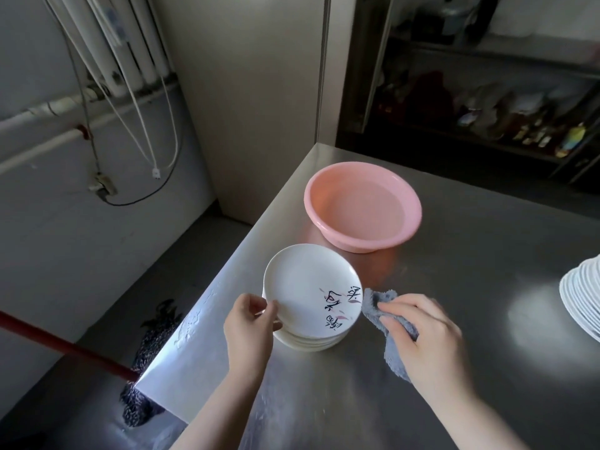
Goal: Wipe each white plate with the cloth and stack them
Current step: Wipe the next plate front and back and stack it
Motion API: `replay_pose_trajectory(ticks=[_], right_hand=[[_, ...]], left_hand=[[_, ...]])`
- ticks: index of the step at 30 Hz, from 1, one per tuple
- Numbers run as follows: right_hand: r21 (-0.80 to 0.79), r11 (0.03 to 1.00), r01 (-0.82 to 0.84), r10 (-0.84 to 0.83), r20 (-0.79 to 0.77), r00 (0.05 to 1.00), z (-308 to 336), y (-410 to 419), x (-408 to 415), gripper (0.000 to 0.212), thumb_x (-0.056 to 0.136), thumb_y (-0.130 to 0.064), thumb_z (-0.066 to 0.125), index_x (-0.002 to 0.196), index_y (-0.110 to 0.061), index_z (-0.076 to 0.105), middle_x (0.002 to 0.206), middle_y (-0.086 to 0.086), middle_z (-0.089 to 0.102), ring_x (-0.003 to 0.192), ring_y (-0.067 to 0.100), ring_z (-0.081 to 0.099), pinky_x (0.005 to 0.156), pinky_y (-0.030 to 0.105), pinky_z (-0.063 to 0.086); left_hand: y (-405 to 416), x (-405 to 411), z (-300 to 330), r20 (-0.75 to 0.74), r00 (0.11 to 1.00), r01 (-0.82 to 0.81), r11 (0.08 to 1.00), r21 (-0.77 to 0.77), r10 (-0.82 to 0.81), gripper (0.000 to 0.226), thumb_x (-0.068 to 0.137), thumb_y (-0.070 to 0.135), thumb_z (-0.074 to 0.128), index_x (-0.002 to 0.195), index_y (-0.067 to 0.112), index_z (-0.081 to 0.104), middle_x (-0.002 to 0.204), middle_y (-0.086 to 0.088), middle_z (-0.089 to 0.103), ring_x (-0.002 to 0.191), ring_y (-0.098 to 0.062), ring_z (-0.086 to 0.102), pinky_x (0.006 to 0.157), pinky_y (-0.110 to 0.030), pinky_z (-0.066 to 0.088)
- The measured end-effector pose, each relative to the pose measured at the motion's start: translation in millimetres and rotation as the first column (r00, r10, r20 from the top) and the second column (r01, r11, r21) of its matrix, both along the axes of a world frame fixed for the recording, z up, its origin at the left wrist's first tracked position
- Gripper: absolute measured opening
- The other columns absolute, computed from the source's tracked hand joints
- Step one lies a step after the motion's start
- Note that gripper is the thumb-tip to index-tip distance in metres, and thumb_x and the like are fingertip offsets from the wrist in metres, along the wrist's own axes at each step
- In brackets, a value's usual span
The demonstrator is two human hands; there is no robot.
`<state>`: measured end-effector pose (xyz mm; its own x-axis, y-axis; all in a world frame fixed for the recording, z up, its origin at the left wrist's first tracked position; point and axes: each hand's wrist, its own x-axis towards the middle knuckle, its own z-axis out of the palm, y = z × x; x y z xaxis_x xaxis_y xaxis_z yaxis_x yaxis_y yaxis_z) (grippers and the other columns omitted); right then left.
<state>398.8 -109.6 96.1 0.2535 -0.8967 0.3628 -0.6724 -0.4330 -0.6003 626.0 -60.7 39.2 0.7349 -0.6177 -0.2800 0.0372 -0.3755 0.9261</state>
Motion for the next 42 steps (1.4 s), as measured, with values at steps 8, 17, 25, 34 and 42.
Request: replay_pose_trajectory(ticks=[8,17,25,34,42], right_hand=[[0.007,0.995,0.097,-0.097,0.048,0.994,-7.3,4.8,-28.6,0.024,0.073,0.005,0.077,0.084,-0.017,0.076,0.088,-0.012,0.063,0.081,0.007,0.057,0.077,0.006,0.039],[-0.002,0.951,0.311,-0.309,0.107,0.945,0.7,26.8,-127.0,0.021,0.074,0.001,0.076,0.084,-0.018,0.076,0.091,-0.012,0.064,0.083,0.005,0.059,0.075,0.006,0.041],[0.073,0.892,0.446,-0.451,0.073,0.89,-18.0,67.4,-277.9,0.016,0.077,-0.002,0.076,0.085,-0.016,0.077,0.089,-0.008,0.066,0.078,0.012,0.064,0.073,0.018,0.045],[0.193,0.906,0.377,-0.389,0.028,0.921,-54.8,94.8,-413.6,0.019,0.076,-0.002,0.076,0.084,-0.019,0.077,0.088,-0.014,0.064,0.077,0.004,0.061,0.072,0.004,0.04],[0.242,0.921,0.306,-0.331,0.071,0.941,-73.5,101.6,-434.9,0.022,0.075,-0.003,0.077,0.084,-0.022,0.076,0.088,-0.017,0.063,0.082,0.002,0.061,0.074,0.004,0.041]], left_hand=[[-7.0,-9.1,8.0,-0.2,0.975,-0.137,0.976,-0.172,0.101,0.025,0.082,0.002,0.07,0.097,0.022,0.068,0.071,-0.005,0.074,0.056,-0.02,0.07,0.065,-0.034,0.057],[-28.9,-115.5,35.7,-0.289,0.933,0.136,0.953,-0.269,-0.215,0.027,0.081,-0.004,0.067,0.091,0.021,0.071,0.07,-0.009,0.073,0.052,-0.018,0.065,0.048,-0.024,0.052],[-9.6,-288.9,-12.4,-0.35,0.837,0.382,0.907,-0.18,-0.422,0.021,0.083,-0.008,0.065,0.093,0.01,0.067,0.068,-0.007,0.072,0.054,-0.018,0.062,0.051,-0.027,0.055],[45.1,-425.3,-56.2,-0.405,0.864,0.298,0.952,-0.069,-0.299,0.022,0.082,-0.01,0.065,0.091,0.01,0.065,0.069,-0.01,0.072,0.053,-0.016,0.064,0.047,-0.026,0.052],[53.4,-426.6,-51.8,0.116,0.793,0.546,0.783,0.299,-0.598,0.018,0.08,0.019,0.074,0.085,0.027,0.059,0.078,0.008,0.07,0.063,-0.009,0.067,0.051,-0.023,0.051]])
